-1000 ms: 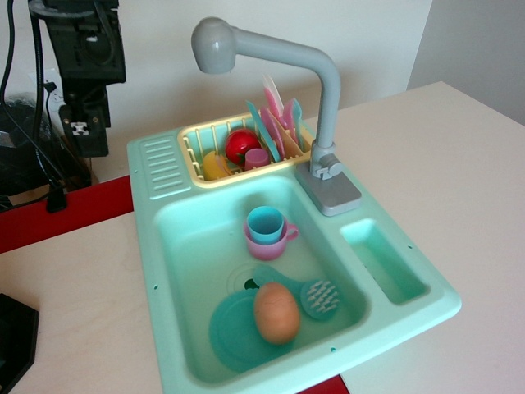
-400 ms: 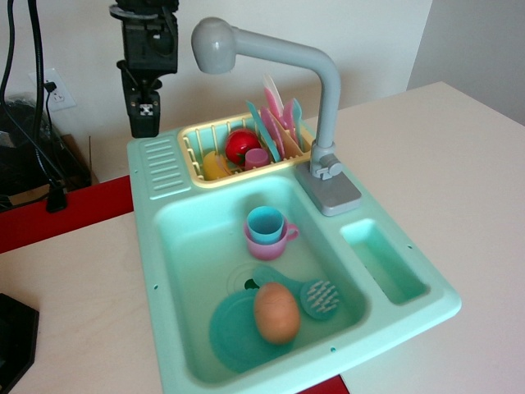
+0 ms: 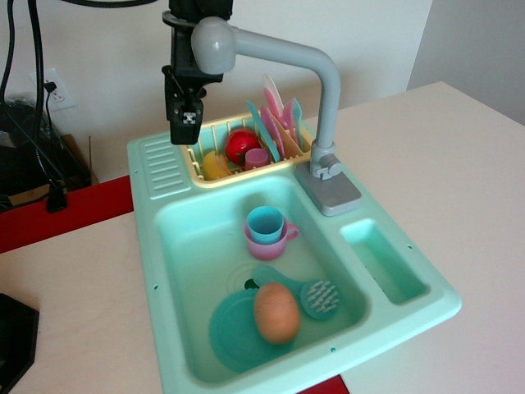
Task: Turn faucet front to right
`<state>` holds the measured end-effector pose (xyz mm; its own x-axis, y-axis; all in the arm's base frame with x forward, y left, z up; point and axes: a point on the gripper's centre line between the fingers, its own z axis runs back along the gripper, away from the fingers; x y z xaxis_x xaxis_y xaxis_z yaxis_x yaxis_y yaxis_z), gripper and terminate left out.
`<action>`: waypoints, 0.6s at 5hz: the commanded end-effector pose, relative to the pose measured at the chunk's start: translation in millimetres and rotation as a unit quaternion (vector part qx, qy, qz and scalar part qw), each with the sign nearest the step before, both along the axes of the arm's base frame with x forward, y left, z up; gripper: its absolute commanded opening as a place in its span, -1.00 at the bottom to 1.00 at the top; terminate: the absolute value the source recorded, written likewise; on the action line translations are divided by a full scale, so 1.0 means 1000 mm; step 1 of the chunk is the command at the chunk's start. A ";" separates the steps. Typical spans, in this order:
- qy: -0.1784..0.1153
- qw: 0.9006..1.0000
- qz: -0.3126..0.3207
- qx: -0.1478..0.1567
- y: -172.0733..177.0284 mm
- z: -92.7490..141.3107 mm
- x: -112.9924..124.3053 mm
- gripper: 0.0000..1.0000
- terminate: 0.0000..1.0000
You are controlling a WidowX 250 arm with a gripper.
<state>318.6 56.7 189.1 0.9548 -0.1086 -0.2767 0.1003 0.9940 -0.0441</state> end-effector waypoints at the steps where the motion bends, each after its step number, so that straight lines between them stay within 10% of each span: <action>1: -0.019 1.000 -0.023 0.003 -0.027 0.008 0.007 1.00 -1.00; 3: -0.026 0.989 -0.147 -0.003 -0.096 0.018 -0.002 1.00 -1.00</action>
<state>320.5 -17.9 187.2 0.8914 -0.3419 -0.2976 0.3454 0.9375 -0.0424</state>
